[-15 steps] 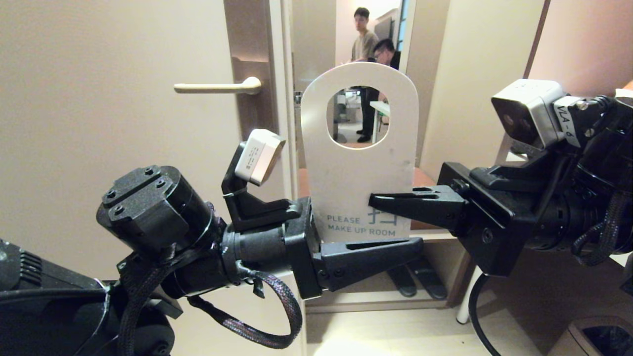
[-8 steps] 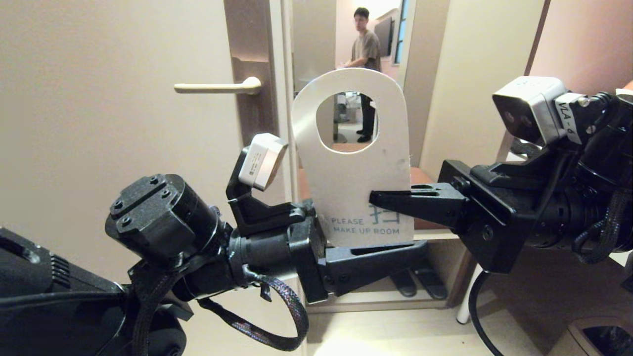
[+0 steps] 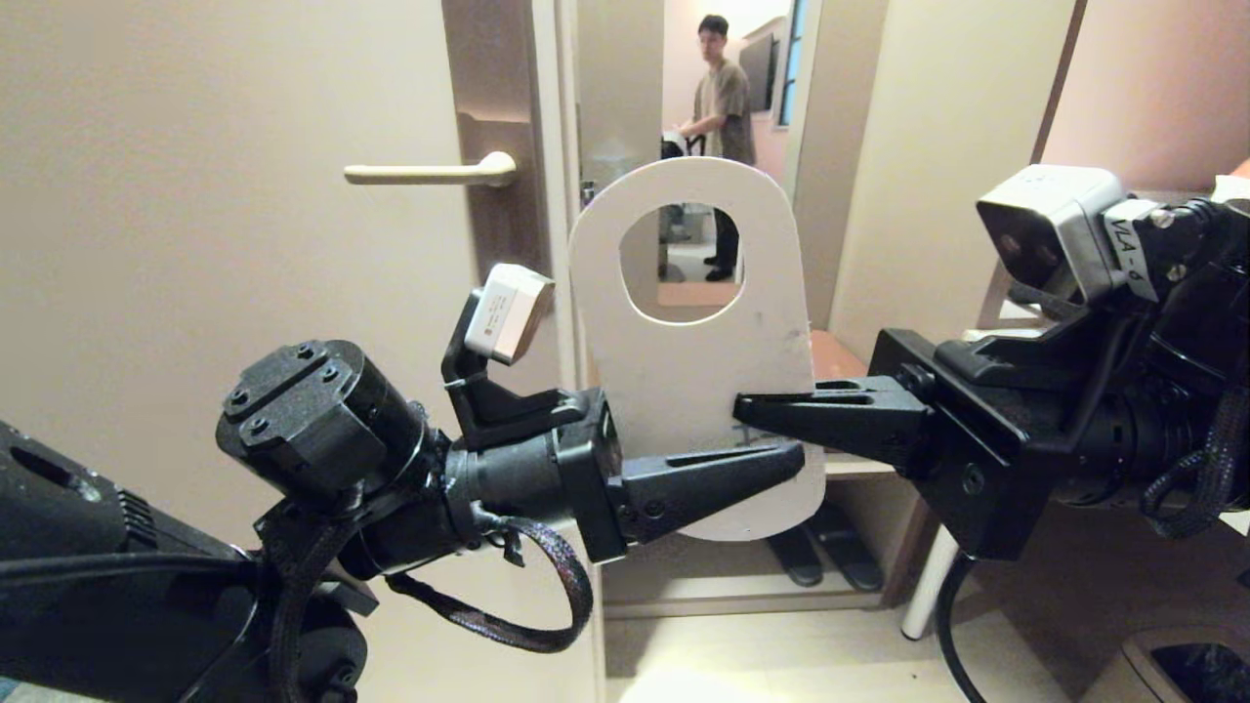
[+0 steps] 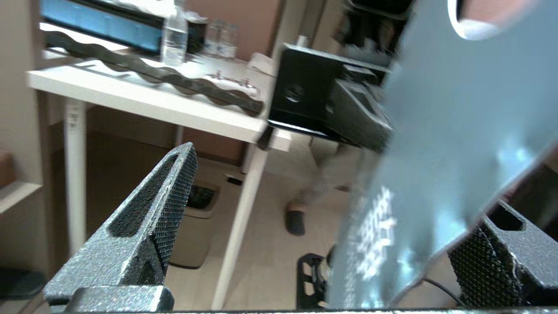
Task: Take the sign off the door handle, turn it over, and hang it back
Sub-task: Hand it to the other hand
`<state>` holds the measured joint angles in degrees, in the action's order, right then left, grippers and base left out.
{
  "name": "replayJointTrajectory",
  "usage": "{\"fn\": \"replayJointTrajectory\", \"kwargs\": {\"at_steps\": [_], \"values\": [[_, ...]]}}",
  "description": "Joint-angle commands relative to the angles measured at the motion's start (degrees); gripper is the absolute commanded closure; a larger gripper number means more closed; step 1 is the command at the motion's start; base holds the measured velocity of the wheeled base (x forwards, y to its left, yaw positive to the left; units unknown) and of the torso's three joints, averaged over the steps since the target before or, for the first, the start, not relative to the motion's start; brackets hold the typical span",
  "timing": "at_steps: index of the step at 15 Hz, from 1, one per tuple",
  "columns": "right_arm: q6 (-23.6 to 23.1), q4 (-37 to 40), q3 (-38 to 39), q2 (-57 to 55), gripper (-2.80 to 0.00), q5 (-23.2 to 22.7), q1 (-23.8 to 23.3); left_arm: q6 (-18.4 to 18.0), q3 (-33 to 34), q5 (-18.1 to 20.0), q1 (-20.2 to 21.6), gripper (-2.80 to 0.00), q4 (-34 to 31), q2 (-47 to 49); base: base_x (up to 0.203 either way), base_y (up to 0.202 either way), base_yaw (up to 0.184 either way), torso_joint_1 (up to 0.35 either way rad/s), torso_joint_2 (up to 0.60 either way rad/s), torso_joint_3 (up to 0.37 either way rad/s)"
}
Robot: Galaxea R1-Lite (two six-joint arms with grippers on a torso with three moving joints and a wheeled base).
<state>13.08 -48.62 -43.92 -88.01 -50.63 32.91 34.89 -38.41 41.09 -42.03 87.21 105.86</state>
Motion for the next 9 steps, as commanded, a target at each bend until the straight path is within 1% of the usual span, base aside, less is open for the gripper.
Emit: {"fn": "replayJointTrajectory", "kwargs": {"at_steps": [1, 6, 9], "values": [[0.1, -0.3, 0.4, 0.4, 0.00, -0.3, -0.4, 0.5, 0.0, 0.2, 1.5, -2.80, 2.5, 0.0, 0.000, 0.000, 0.000, 0.000, 0.00, 0.000], [0.1, -0.3, 0.4, 0.5, 0.00, -0.3, -3.9, 0.9, 0.0, 0.2, 1.6, -2.80, 2.5, -0.6, 0.000, 0.000, 0.000, 0.000, 0.00, 0.000], [0.1, -0.3, 0.1, 0.4, 0.00, -0.3, -4.3, 0.9, -0.1, 0.2, 1.0, -2.80, 2.5, -1.2, 0.000, 0.000, 0.000, 0.000, 0.00, 0.000]]}}
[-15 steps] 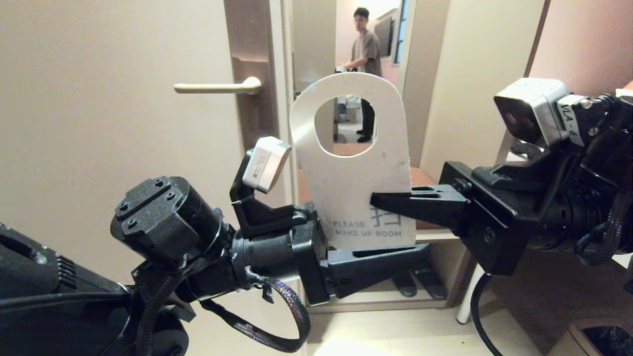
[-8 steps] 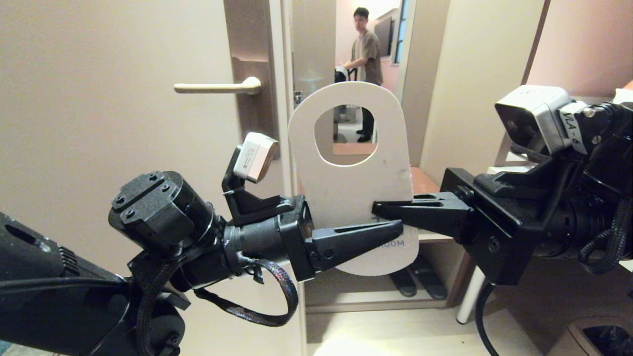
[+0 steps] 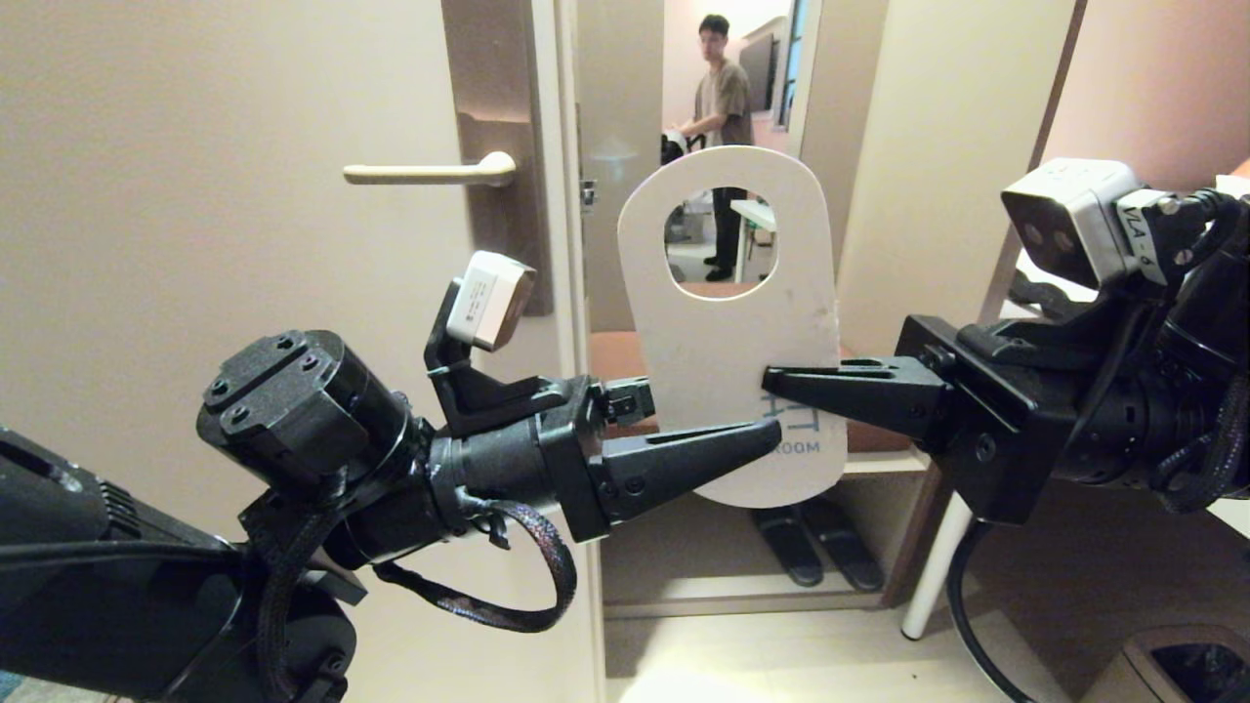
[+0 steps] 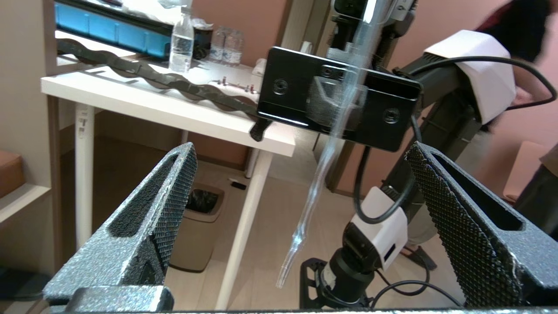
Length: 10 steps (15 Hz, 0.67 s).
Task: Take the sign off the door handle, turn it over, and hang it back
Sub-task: Hand it to the other hand
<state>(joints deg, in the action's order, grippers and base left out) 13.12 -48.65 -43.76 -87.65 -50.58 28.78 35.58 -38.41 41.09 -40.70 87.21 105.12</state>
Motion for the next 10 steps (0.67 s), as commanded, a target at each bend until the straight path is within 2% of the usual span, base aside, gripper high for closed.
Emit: {"fn": "replayJointTrajectory", "kwargs": {"at_steps": [1, 6, 10], "values": [[0.1, -0.3, -0.3, 0.0, 0.00, -0.4, -0.1, 0.2, -0.2, 0.2, -0.8, -2.80, 2.5, -0.5, 0.000, 0.000, 0.000, 0.000, 0.00, 0.000], [2.8, -0.4, -2.6, -0.2, 0.00, -0.5, 0.1, -1.0, -0.5, 0.2, -2.3, -2.80, 2.5, -0.4, 0.000, 0.000, 0.000, 0.000, 0.00, 0.000], [2.9, -0.4, -2.7, -0.3, 0.00, -0.4, 1.9, -0.9, -2.8, 0.2, -2.6, -2.80, 2.5, 0.0, 0.000, 0.000, 0.000, 0.000, 0.00, 0.000]]}}
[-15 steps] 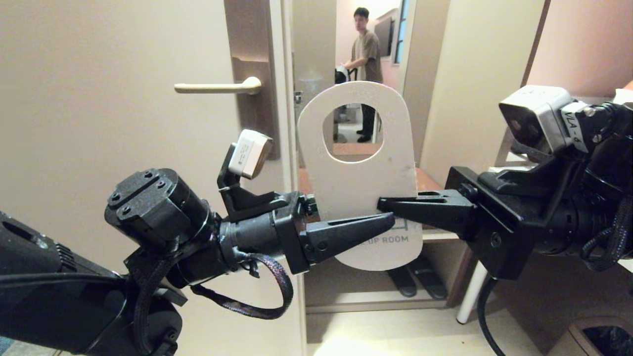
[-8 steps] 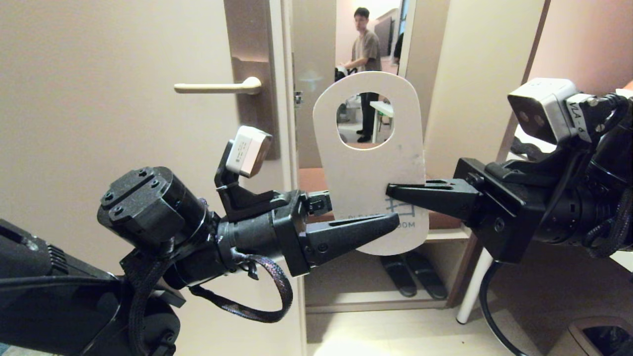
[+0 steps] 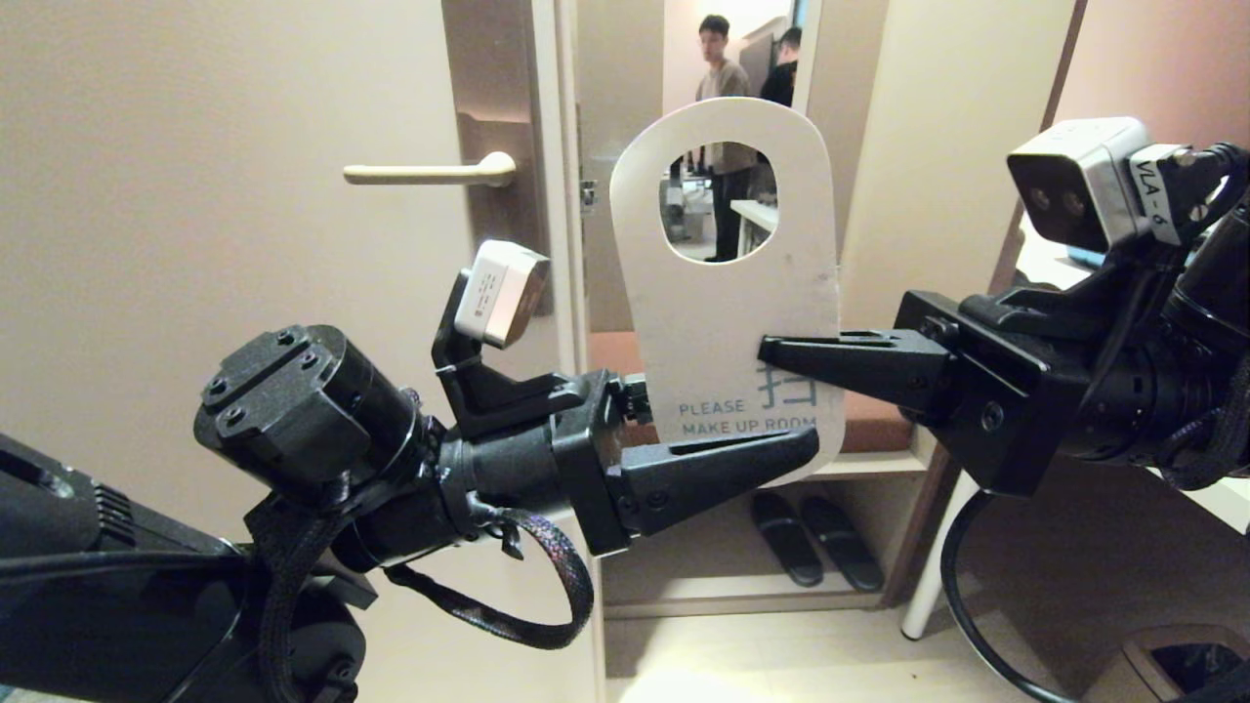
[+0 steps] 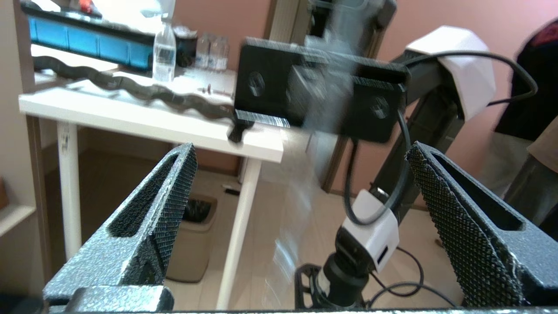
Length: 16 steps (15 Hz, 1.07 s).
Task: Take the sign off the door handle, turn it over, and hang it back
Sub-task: Hand it to the other hand
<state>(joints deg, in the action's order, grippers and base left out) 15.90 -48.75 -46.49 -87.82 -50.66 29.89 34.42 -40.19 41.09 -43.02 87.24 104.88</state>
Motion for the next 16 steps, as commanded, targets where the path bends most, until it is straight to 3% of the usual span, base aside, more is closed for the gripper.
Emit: {"fn": "replayJointTrajectory", "kwargs": {"at_steps": [1, 16], "values": [[0.1, -0.3, 0.0, -0.2, 0.00, -0.3, 1.2, 0.3, -1.5, 0.2, -0.7, -2.80, 2.5, 0.4, 0.000, 0.000, 0.000, 0.000, 0.00, 0.000], [0.1, -0.4, -1.0, -0.6, 0.00, -0.3, 1.3, -1.0, -0.5, 2.3, -1.7, -2.80, 2.5, 2.1, 0.000, 0.000, 0.000, 0.000, 0.00, 0.000]]}}
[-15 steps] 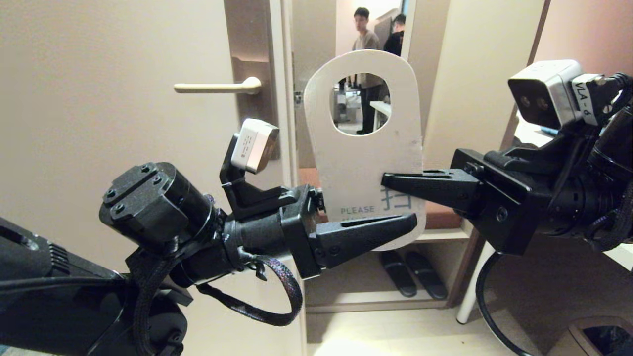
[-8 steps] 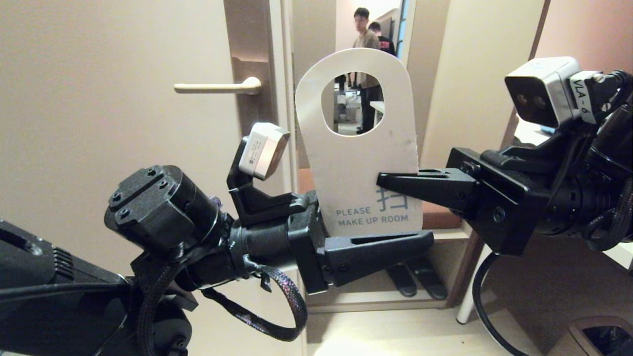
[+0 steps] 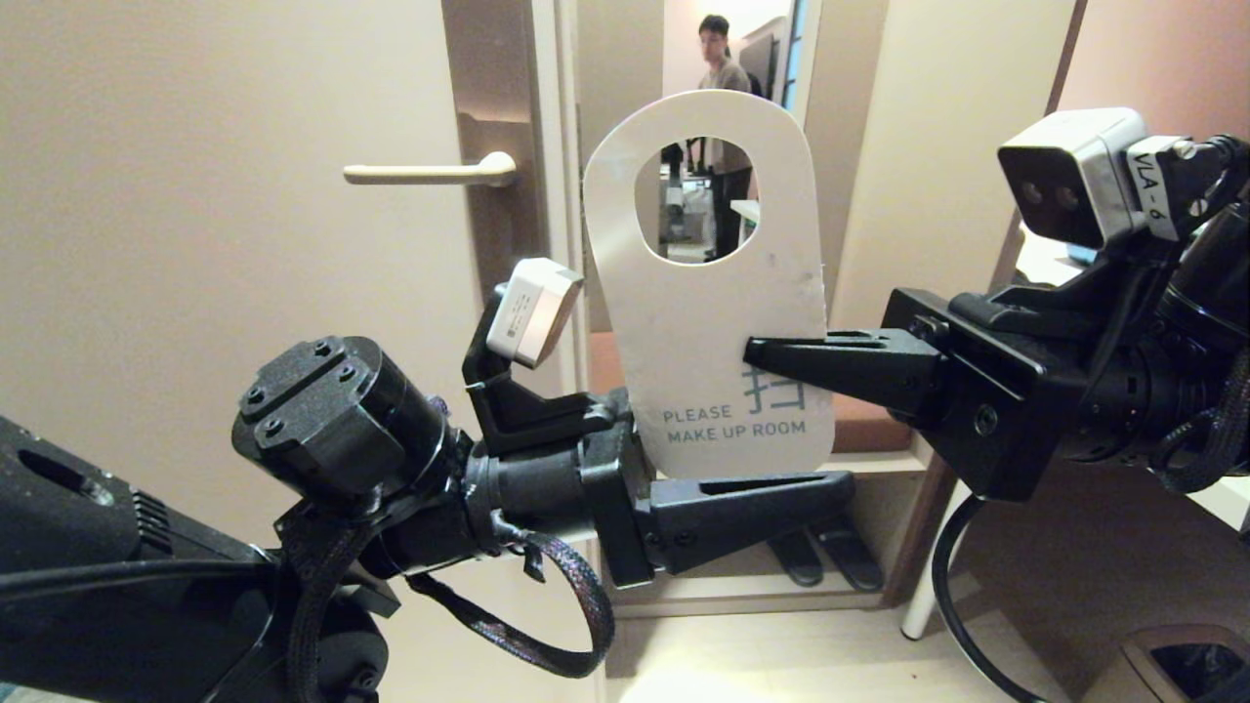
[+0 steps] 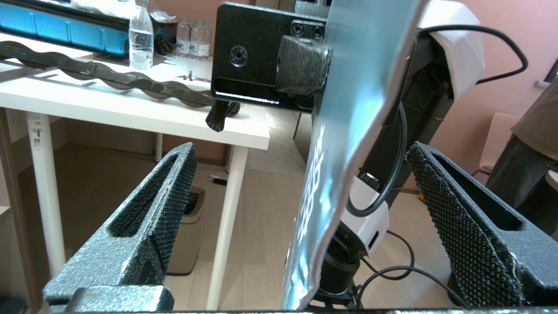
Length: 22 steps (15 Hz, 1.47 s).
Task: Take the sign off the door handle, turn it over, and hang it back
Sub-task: Hand it to the other hand
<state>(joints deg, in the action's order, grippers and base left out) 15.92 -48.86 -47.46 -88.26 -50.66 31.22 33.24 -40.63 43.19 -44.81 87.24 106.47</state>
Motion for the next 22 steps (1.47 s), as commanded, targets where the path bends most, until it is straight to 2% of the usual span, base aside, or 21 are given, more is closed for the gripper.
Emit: {"fn": "replayJointTrajectory", "kwargs": {"at_steps": [1, 3, 4, 19, 20, 22], "values": [[0.1, -0.3, -0.1, -0.2, 0.00, -0.3, 0.0, 0.2, -0.1, 0.2, 0.1, -2.80, 2.5, 0.5, 0.000, 0.000, 0.000, 0.000, 0.00, 0.000], [0.1, -0.3, 0.0, -0.2, 0.00, -0.2, 0.0, -0.2, -0.1, 0.1, 0.1, -2.80, 2.5, 0.5, 0.000, 0.000, 0.000, 0.000, 0.00, 0.000], [0.1, -0.3, 0.0, -0.2, 0.00, -0.2, 0.0, -0.6, -0.1, 0.1, 0.1, 0.00, 2.5, 0.6, 0.000, 0.000, 0.000, 0.000, 0.00, 0.000], [0.1, -0.2, 1.0, -0.2, 0.00, -0.2, 0.0, 0.0, -0.8, -0.1, 0.4, 0.00, 2.5, 0.6, 0.000, 0.000, 0.000, 0.000, 0.00, 0.000], [0.0, -0.2, 1.2, -0.2, -2.80, -0.2, 0.0, 0.0, -0.8, -0.1, 0.6, 0.00, 2.5, 0.5, 0.000, 0.000, 0.000, 0.000, 0.00, 0.000], [-0.2, -0.2, 1.8, -0.1, -2.80, 0.0, -0.3, 0.0, -0.8, -0.1, 0.8, 0.00, 2.5, 0.4, 0.000, 0.000, 0.000, 0.000, 0.00, 0.000]]}}
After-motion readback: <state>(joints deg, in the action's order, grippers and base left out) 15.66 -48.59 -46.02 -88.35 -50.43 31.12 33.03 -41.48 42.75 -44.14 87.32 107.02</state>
